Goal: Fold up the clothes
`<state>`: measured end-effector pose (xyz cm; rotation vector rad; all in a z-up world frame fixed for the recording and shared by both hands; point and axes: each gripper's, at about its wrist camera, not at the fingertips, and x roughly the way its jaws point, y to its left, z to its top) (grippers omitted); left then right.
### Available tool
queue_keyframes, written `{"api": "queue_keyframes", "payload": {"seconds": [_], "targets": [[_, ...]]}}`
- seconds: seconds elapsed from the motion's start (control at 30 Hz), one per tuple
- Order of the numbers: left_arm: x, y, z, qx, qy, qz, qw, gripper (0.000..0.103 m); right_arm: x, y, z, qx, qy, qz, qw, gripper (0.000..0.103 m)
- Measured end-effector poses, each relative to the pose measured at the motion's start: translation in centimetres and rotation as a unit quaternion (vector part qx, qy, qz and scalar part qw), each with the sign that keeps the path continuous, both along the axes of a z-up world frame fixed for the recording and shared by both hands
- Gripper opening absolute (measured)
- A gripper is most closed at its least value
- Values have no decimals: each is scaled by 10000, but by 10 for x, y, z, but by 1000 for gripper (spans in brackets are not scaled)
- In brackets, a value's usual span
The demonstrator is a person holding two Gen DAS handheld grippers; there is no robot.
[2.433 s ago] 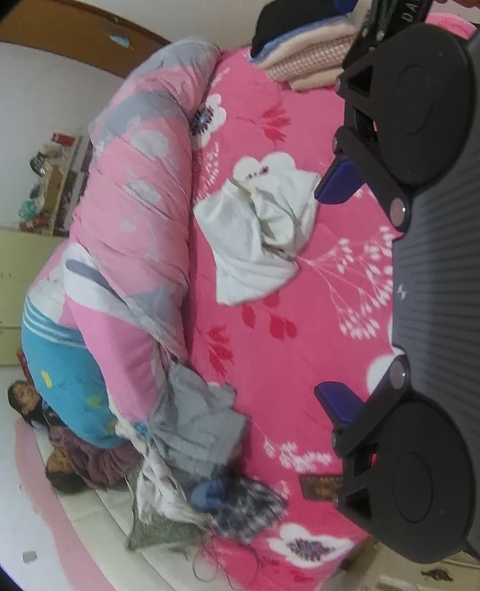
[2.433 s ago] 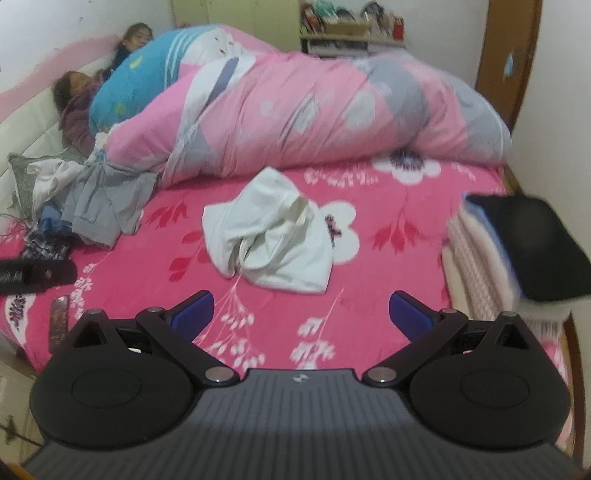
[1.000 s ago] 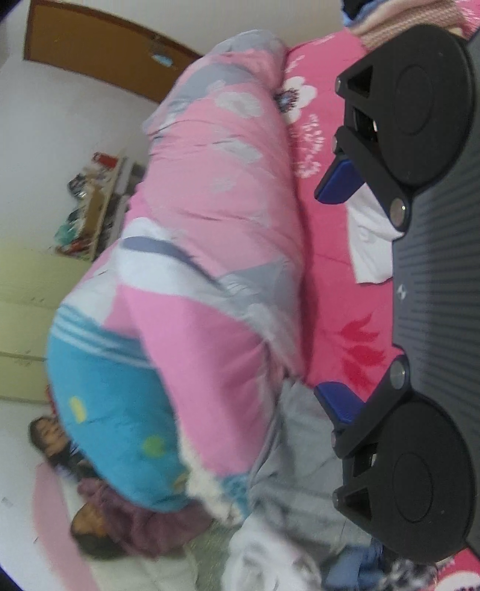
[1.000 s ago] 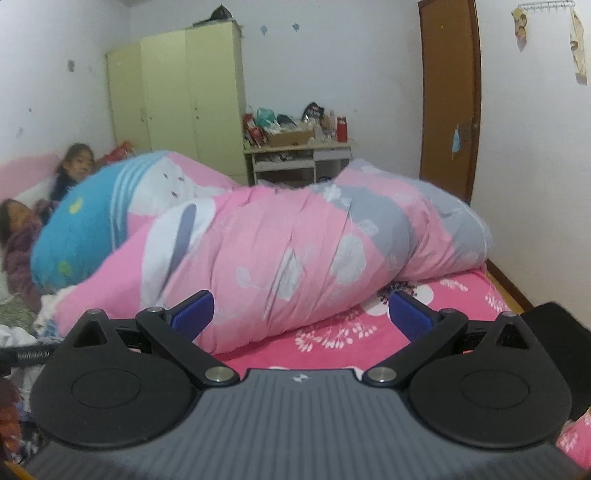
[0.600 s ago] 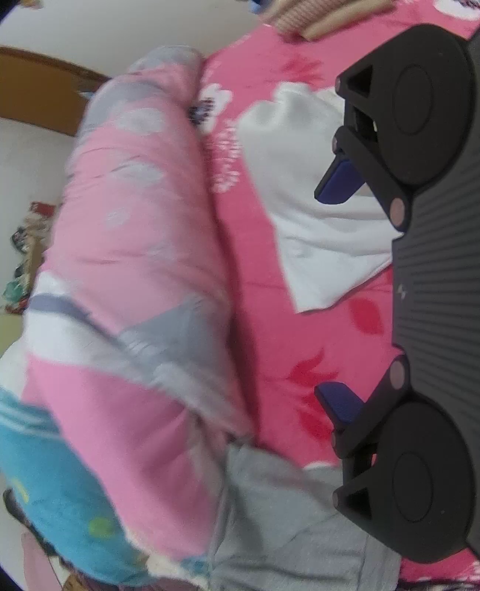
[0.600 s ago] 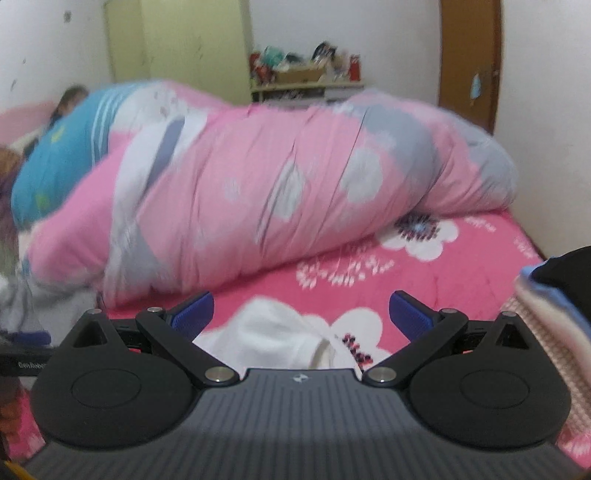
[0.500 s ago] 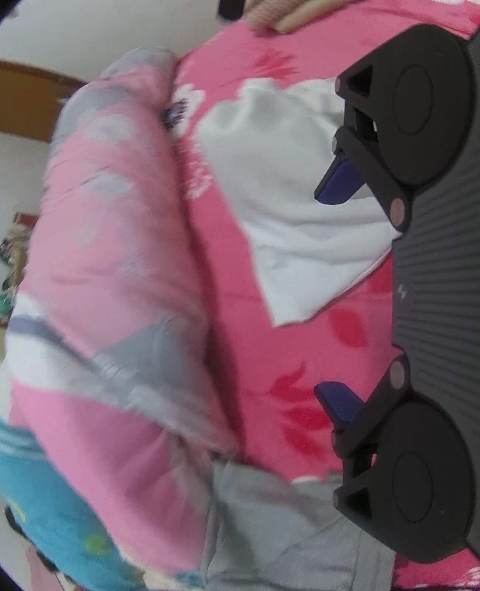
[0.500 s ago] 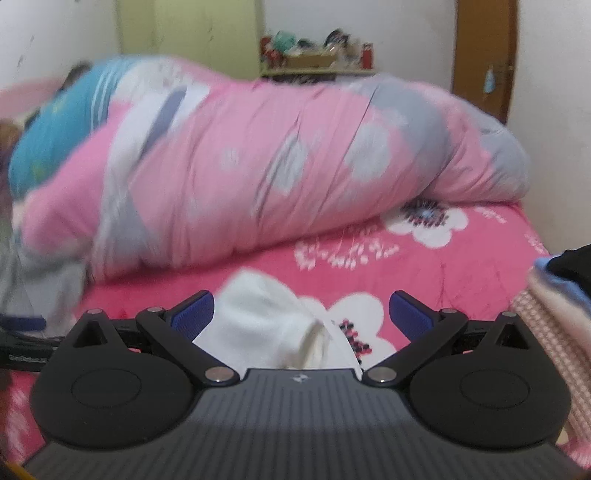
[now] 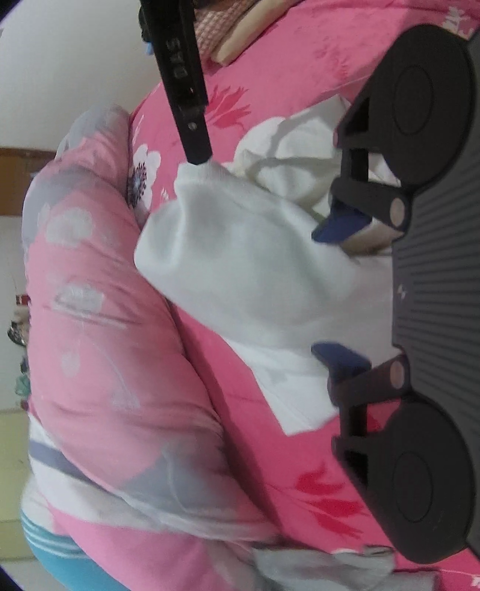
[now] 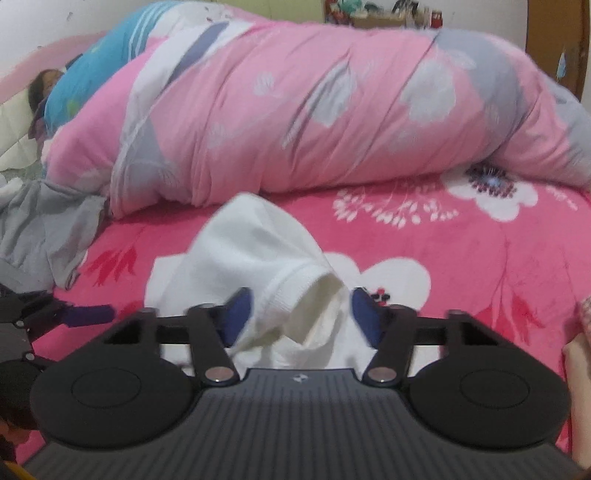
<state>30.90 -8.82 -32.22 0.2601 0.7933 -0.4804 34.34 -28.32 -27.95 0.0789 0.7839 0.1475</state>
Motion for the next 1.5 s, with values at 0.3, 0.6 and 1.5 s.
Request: {"api": "queue_keyframes", "payload": {"seconds": [0.3, 0.6, 1.5], "targets": [[-11, -39, 3, 273, -510, -704, 9958, 15, 13, -42, -17, 1545, 244, 38, 9877, 22], [-12, -78, -6, 432, -800, -1003, 9908, 49, 41, -50, -34, 2988, 823, 259, 9504, 13], [33, -26, 25, 15, -1279, 686, 9894, 6, 19, 0, 0, 1178, 209, 942, 9883, 28]]}}
